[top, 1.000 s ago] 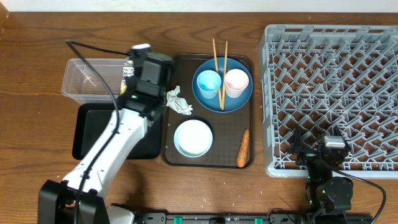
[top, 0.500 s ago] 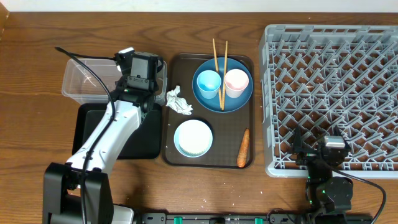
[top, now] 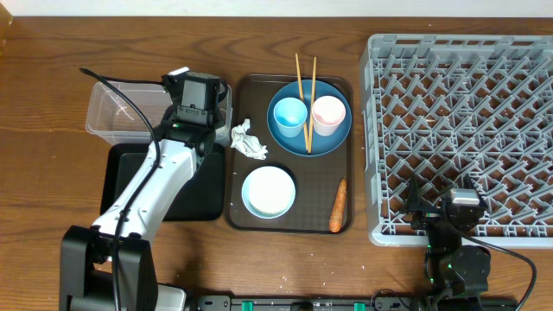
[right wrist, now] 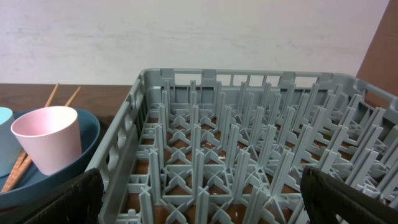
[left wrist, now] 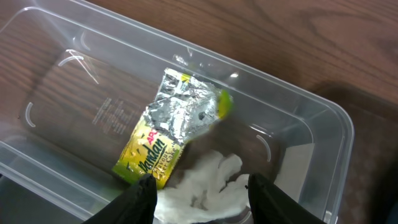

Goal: Sort waste into correct bins and load items into the dishwasher rack

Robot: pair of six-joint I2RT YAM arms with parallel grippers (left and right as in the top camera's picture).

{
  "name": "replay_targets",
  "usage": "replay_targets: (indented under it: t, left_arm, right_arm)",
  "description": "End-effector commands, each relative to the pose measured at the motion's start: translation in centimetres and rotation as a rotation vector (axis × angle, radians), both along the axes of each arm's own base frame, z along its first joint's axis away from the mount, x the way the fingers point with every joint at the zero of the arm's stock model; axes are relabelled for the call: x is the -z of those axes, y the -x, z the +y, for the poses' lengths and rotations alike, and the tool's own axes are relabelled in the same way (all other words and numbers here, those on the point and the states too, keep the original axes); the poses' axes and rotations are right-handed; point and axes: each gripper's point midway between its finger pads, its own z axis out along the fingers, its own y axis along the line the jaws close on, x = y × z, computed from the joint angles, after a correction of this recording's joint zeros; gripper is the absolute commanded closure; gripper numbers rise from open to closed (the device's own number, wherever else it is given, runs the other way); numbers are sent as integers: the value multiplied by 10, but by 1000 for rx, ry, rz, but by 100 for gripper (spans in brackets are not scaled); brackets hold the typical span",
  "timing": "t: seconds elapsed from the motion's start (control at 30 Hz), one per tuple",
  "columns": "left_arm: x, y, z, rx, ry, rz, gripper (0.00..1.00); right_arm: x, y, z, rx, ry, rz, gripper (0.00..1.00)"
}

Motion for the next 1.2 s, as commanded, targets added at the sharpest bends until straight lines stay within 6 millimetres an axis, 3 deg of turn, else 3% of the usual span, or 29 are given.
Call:
replay_targets:
  t: [0.0, 0.07, 0.23, 0.63, 0.9, 1.17]
  left_arm:
    - [3, 3, 1, 1, -2, 10, 50]
    - [1, 4, -7, 47, 2, 18, 50]
    - [-13, 13, -56, 310, 48, 25, 50]
    - [-20, 41, -117, 482, 42, 42, 50]
    - [-3, 73, -135, 521, 41, 156, 50]
    - [6, 77, -126, 432, 50, 187, 50]
  right_arm:
    - [1, 0, -3, 15, -6, 3, 1]
    - [1, 0, -3, 15, -6, 3, 1]
    - [1, 0, -3, 15, -6, 3, 1]
    - [1, 0, -3, 14, -6, 3, 1]
    - [1, 0, -3, 15, -6, 3, 1]
    - [1, 0, -3, 14, -6, 3, 1]
